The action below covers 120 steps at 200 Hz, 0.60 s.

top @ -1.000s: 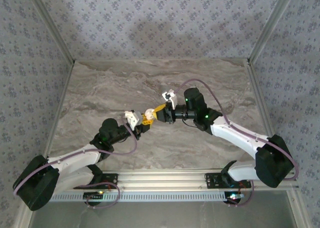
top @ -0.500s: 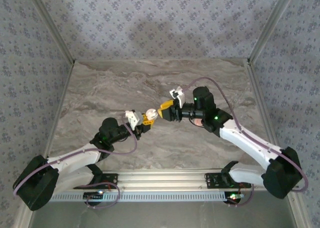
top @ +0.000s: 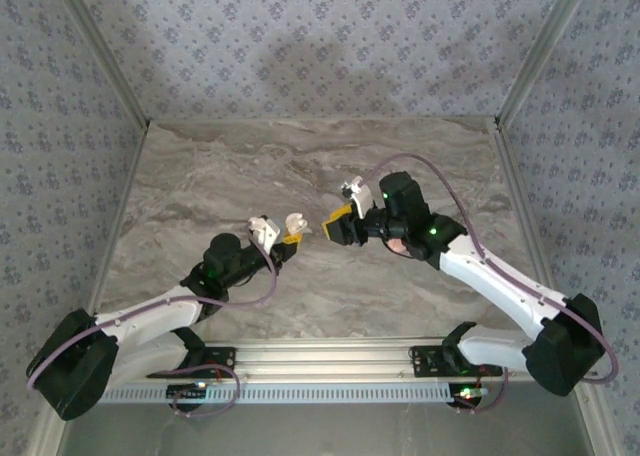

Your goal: Insert the wireless bluetooth earbuds into the charging case

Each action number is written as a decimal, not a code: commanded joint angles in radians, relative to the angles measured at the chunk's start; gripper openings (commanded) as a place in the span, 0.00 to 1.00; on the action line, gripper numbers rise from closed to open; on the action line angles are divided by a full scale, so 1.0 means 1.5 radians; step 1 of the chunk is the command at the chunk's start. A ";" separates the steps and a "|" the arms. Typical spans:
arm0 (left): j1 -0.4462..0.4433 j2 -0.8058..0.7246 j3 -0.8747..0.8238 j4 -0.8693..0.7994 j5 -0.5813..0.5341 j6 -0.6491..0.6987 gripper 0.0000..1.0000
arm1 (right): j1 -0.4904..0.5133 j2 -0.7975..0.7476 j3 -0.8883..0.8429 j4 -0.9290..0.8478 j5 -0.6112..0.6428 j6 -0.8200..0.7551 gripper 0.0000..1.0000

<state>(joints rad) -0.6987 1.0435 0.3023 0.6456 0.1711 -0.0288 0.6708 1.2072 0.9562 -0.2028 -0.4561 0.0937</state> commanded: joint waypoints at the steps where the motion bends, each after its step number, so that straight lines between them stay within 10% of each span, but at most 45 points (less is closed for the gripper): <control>1: 0.028 0.011 0.022 -0.040 -0.047 -0.050 0.09 | 0.011 0.036 0.071 -0.121 0.076 -0.094 0.41; 120: 0.254 -0.058 -0.032 -0.149 -0.023 -0.175 0.08 | 0.098 0.399 0.408 -0.357 0.210 -0.360 0.42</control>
<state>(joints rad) -0.3603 0.9955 0.2806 0.4637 0.1375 -0.2565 0.7795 1.7153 1.4712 -0.6273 -0.2104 -0.3199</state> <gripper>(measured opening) 0.182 0.416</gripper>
